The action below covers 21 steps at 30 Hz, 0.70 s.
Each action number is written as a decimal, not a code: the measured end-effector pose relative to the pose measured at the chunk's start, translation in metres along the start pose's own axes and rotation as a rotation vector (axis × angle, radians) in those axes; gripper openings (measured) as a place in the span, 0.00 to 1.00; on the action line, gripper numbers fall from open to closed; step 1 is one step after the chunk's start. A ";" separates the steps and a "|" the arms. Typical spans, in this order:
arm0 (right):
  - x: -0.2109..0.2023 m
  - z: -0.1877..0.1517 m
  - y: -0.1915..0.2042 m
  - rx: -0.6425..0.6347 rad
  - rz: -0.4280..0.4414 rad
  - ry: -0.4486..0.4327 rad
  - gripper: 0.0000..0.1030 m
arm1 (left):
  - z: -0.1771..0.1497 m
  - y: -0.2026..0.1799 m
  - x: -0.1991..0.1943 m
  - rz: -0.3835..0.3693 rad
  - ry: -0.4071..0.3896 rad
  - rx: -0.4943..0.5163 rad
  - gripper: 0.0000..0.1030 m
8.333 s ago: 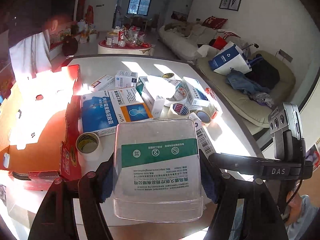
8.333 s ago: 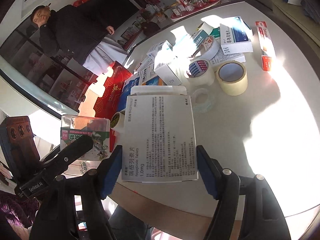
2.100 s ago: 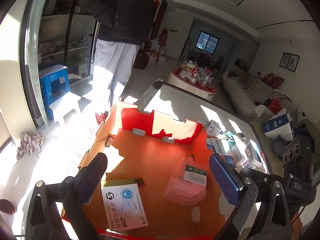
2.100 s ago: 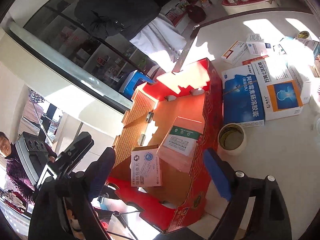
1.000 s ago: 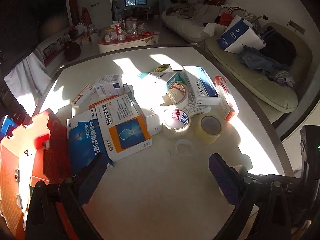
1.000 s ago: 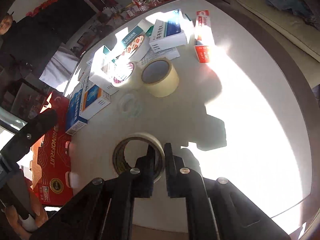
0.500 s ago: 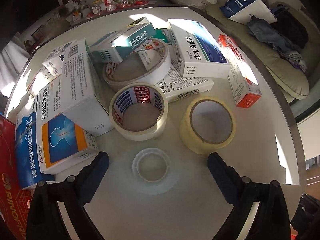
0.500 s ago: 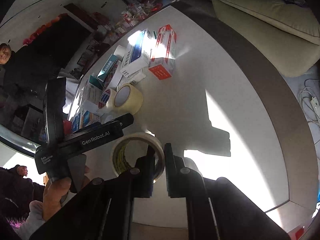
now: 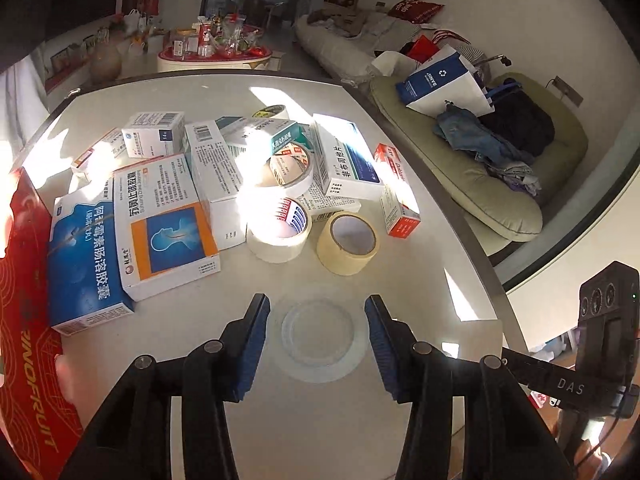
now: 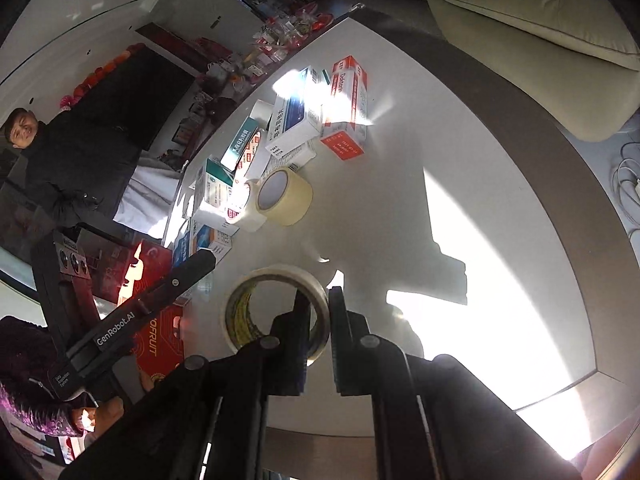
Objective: Organize objects
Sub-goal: 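Hold the white tape roll in the right gripper above the table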
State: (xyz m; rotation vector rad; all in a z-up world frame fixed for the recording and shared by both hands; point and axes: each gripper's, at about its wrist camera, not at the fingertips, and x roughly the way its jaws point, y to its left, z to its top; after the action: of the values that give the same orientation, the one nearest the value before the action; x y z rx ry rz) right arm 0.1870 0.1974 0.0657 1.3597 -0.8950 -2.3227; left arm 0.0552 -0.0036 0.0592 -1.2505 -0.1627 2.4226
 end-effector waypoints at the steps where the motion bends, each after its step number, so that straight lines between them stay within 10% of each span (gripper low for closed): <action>1: 0.001 -0.002 0.002 0.000 0.014 0.005 0.09 | -0.004 0.002 -0.012 -0.005 -0.015 -0.004 0.51; 5: 0.007 -0.010 0.010 0.021 0.081 0.032 0.09 | -0.018 0.017 -0.044 -0.026 -0.049 -0.073 0.51; 13: 0.016 -0.025 0.018 0.069 0.144 0.088 0.09 | -0.038 0.023 -0.059 0.248 -0.058 -0.008 0.51; 21: 0.012 -0.028 0.027 0.046 0.123 0.093 0.09 | -0.038 0.023 -0.067 0.292 -0.099 0.027 0.51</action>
State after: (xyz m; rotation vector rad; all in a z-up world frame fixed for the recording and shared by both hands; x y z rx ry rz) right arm 0.2042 0.1603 0.0651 1.3779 -0.9806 -2.1415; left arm 0.1127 -0.0552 0.0808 -1.2148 0.0278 2.7268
